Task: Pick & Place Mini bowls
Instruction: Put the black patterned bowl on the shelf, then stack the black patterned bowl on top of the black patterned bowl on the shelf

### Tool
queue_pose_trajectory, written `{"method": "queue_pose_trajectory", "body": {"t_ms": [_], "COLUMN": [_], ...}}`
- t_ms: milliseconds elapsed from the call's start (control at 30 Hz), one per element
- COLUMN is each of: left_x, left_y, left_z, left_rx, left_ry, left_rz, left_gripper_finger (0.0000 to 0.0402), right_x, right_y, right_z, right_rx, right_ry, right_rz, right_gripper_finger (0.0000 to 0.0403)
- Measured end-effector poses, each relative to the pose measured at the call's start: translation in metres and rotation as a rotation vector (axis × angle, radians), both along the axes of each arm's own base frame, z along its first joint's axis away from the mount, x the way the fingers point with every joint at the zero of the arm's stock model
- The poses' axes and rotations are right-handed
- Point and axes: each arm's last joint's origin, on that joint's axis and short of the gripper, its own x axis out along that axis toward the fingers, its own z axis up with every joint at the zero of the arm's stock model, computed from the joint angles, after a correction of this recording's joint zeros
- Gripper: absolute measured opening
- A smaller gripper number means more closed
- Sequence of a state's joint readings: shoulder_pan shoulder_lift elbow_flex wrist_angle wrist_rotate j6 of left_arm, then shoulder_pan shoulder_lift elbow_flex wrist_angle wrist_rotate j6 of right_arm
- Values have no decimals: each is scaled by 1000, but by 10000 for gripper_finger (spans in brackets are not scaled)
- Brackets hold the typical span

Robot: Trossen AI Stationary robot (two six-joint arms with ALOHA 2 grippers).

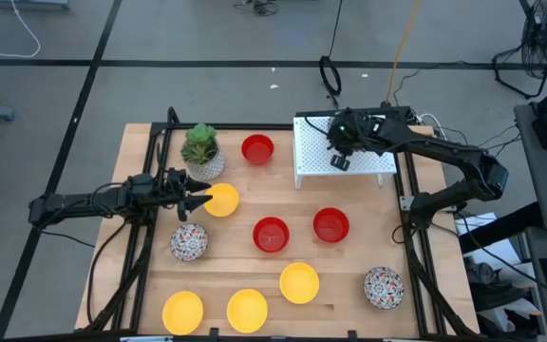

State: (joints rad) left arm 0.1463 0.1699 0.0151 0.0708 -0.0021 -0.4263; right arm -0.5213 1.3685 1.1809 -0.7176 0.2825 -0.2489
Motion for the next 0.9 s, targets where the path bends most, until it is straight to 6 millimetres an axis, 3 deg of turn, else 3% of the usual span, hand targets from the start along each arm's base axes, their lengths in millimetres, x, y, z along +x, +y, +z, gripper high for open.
{"method": "queue_pose_trajectory", "body": {"t_ms": [267,533,700,800,900], "left_x": [0,0,0,0,0], "left_y": [0,0,0,0,0], "left_z": [0,0,0,0,0], "left_rx": [0,0,0,0,0], "left_ry": [0,0,0,0,0], "left_rz": [0,0,0,0,0], "left_gripper_finger": [244,244,244,244,244], "right_x": [-7,-32,-55,-63,-64], "right_y": [8,56,97,125,154], "right_z": [14,52,59,53,40], "right_rx": [-30,-40,275,539,684], "right_ry": [-51,-219,-307,-253,-159], "right_rz": [15,83,132,189,238], "right_gripper_finger": [132,180,179,177,179]}}
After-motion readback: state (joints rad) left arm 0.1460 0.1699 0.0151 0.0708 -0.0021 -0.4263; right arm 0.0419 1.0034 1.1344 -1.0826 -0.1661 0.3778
